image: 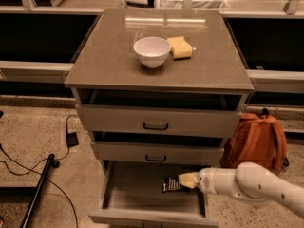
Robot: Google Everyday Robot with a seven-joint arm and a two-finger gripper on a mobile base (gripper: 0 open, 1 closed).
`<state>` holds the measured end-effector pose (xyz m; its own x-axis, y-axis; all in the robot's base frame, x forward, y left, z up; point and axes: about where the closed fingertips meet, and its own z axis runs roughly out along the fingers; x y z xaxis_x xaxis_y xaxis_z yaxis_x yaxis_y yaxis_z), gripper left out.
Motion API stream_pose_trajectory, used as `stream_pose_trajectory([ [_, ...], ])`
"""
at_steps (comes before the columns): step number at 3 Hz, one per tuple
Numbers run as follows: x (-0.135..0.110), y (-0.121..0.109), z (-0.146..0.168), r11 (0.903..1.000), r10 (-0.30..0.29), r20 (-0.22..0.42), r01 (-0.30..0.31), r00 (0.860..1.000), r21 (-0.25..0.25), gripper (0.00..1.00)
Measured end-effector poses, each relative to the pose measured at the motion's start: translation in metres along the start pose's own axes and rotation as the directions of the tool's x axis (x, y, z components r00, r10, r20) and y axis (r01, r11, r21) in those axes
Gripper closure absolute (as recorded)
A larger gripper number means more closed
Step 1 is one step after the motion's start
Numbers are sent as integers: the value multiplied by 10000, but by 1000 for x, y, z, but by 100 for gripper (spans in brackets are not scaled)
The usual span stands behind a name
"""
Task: Place rxbar chocolate into bottom drawer
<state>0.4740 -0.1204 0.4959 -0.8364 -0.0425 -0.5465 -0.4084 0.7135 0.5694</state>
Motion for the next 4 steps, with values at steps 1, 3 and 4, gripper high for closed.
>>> stream_pose_trajectory([
  [1, 5, -36, 37, 9935, 1133, 862, -1139, 9898, 18, 100],
  [3, 26, -65, 106, 9863, 1635, 1704, -1570, 9717, -506, 100],
  [4, 29, -65, 112, 9856, 1670, 1684, -1599, 9715, -552, 100],
])
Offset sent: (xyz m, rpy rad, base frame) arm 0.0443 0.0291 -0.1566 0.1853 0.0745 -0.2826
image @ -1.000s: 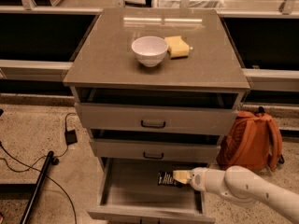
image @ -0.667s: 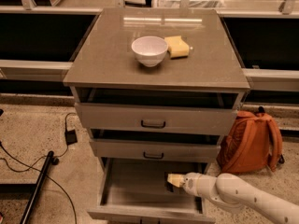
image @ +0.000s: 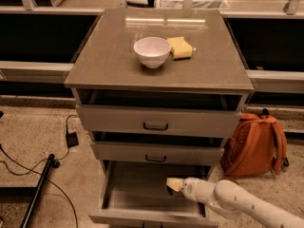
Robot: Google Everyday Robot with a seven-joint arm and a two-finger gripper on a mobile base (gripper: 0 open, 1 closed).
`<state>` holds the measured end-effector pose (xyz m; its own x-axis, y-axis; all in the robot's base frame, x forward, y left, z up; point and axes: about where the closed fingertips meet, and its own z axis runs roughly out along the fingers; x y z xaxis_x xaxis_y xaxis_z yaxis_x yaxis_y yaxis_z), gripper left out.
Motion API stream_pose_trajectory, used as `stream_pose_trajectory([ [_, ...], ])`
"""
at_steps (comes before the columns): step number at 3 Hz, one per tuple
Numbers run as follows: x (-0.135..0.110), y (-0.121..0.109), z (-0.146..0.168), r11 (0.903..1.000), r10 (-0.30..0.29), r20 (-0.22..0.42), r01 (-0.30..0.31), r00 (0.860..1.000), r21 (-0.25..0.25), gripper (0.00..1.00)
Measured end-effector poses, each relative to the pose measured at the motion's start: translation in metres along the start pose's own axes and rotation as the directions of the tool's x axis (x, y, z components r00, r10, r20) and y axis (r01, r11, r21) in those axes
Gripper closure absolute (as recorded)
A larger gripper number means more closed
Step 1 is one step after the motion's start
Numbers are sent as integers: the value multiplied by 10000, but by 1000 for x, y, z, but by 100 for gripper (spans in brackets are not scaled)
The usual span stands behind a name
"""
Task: Place rxbar chocolate into bottom drawer
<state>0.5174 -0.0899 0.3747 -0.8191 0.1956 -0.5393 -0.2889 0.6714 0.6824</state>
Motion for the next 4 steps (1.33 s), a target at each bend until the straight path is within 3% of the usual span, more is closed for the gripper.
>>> stream_pose_trajectory([
  [2, 24, -49, 24, 9919, 909, -498, -860, 9946, 930, 100],
  [3, 34, -63, 32, 9869, 1230, -445, -1175, 9914, 1102, 82],
  [4, 44, -67, 43, 9845, 1547, -467, -1500, 9869, 909, 59],
])
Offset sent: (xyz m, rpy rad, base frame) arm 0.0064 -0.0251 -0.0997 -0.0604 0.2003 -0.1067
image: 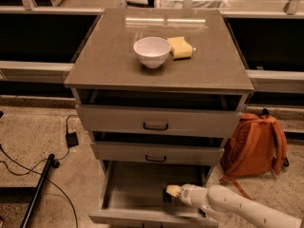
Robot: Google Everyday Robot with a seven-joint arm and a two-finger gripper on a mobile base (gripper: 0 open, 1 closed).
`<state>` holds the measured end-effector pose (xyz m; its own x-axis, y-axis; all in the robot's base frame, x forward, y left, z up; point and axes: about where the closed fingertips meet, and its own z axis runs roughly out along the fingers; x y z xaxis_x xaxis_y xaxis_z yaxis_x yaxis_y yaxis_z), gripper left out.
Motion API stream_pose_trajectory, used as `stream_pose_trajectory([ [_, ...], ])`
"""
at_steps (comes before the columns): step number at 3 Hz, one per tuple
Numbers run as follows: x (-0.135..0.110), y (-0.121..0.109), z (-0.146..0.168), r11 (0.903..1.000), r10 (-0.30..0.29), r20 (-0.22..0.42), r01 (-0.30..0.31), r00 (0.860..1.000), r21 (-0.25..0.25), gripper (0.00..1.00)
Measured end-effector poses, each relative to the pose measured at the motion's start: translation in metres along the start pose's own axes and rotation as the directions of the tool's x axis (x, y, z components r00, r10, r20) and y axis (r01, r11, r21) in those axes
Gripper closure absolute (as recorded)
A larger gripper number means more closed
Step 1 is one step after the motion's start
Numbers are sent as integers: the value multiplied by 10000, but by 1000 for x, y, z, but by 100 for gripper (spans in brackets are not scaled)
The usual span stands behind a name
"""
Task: Place rxbar chocolate into bottom drawer
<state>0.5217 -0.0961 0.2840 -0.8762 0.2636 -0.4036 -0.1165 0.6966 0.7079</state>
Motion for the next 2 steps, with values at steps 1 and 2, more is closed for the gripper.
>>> stream_pose_trajectory([
  [1, 6, 1, 10, 9968, 349, -231, -365, 9991, -714, 35],
  [2, 12, 10, 16, 9875, 427, -696, -527, 9967, -1482, 12],
])
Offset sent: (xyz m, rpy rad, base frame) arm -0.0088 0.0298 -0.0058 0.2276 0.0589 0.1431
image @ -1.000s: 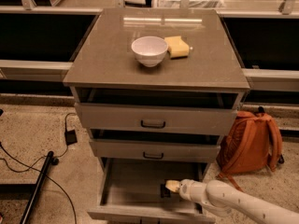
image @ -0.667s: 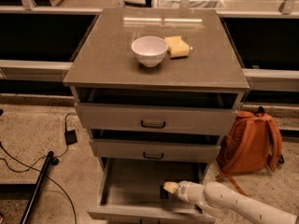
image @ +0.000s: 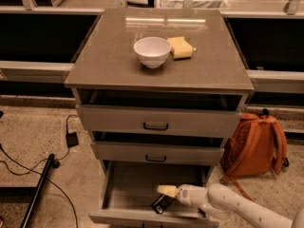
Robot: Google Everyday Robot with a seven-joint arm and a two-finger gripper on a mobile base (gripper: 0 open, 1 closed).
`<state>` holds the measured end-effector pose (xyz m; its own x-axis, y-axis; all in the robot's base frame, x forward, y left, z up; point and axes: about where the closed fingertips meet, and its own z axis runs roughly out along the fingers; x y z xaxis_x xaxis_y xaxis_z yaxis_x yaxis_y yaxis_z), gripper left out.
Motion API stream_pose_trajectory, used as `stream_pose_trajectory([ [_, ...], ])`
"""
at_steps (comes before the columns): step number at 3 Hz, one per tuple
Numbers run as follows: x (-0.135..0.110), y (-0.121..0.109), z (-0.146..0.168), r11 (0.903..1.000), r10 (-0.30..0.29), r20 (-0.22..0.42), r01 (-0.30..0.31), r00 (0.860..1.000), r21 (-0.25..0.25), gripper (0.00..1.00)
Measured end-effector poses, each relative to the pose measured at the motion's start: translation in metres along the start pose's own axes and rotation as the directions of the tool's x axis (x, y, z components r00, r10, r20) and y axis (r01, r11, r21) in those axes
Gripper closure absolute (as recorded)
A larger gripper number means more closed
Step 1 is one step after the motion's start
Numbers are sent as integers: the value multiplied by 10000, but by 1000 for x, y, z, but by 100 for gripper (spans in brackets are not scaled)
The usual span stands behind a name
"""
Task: Place rxbar chocolate into bottom drawer
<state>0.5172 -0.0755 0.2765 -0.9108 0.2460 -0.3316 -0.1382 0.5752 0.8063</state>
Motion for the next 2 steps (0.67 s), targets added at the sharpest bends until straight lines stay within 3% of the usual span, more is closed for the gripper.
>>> stream_pose_trajectory([
  [1, 0, 4, 0, 9990, 77, 30, -76, 10000, -451, 0],
  [2, -7, 6, -13, 9999, -41, 97, 40, 9999, 115, 0],
])
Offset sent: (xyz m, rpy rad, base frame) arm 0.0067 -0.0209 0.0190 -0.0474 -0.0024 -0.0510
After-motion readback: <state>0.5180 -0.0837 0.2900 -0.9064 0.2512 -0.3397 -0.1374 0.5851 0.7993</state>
